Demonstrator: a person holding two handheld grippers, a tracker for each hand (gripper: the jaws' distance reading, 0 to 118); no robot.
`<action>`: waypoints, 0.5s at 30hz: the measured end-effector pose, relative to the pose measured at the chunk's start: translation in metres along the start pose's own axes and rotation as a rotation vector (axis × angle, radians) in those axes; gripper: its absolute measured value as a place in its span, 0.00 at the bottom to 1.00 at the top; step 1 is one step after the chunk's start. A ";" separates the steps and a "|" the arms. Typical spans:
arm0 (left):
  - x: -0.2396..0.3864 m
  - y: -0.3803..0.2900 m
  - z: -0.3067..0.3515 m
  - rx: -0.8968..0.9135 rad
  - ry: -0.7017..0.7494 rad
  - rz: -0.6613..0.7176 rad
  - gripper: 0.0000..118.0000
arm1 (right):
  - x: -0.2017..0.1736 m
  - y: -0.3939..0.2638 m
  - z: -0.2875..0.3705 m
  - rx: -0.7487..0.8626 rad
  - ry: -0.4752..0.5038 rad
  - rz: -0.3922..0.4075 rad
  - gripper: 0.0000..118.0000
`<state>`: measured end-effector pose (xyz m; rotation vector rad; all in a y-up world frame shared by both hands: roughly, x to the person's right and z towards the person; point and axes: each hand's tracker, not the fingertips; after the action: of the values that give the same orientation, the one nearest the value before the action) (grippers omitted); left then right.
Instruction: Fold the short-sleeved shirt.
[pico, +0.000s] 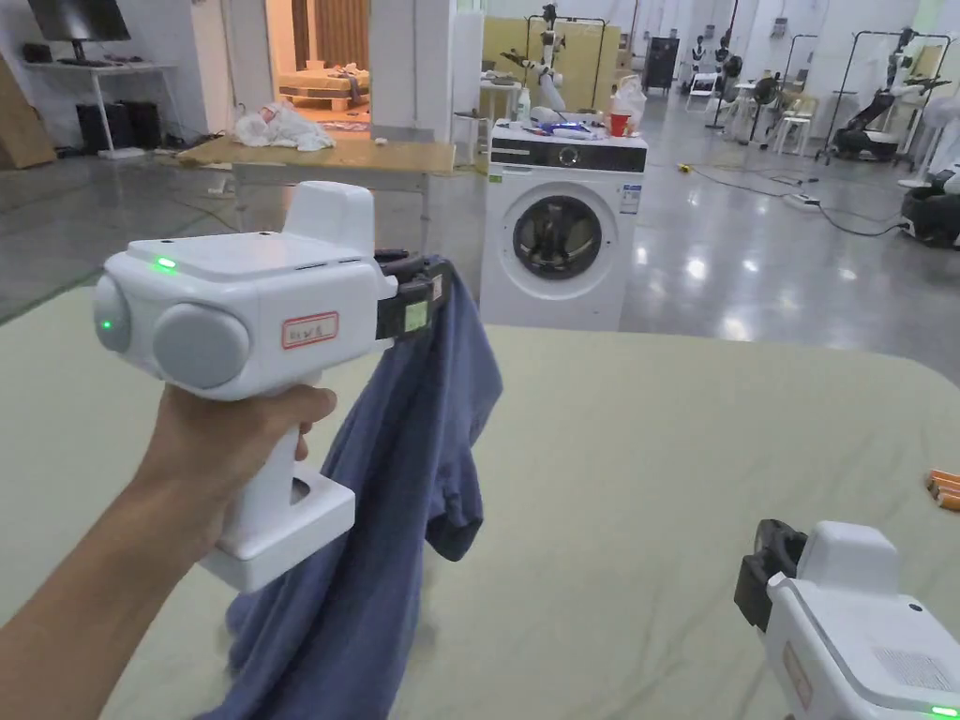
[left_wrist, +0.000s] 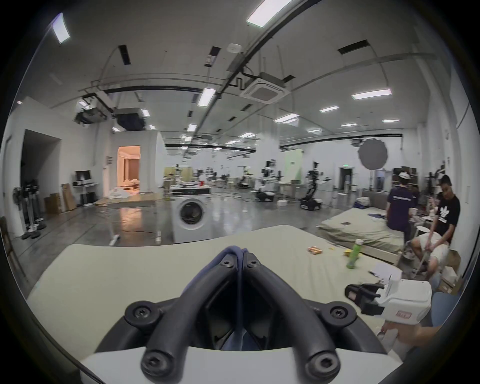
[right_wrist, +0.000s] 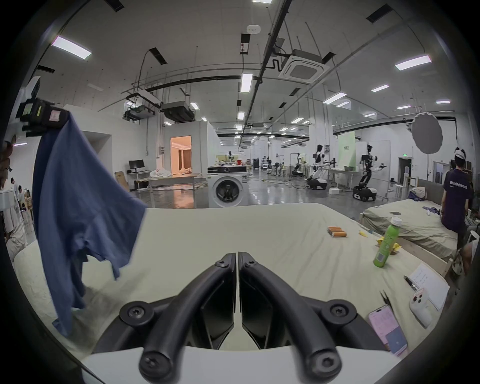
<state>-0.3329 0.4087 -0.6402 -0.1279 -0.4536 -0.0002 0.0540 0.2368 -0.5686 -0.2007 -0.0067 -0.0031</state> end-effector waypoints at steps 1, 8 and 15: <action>0.009 -0.002 -0.010 -0.006 -0.027 0.002 0.00 | 0.005 0.000 0.003 0.001 -0.012 -0.004 0.01; 0.055 -0.074 -0.081 -0.205 -0.138 0.055 0.00 | 0.039 -0.010 0.016 -0.020 -0.086 -0.030 0.01; 0.046 -0.169 -0.096 -0.384 -0.130 0.123 0.27 | 0.047 -0.021 0.020 -0.039 -0.089 -0.021 0.01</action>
<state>-0.2546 0.2301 -0.6852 -0.5360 -0.5713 0.0422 0.1004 0.2205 -0.5445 -0.2399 -0.0974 -0.0149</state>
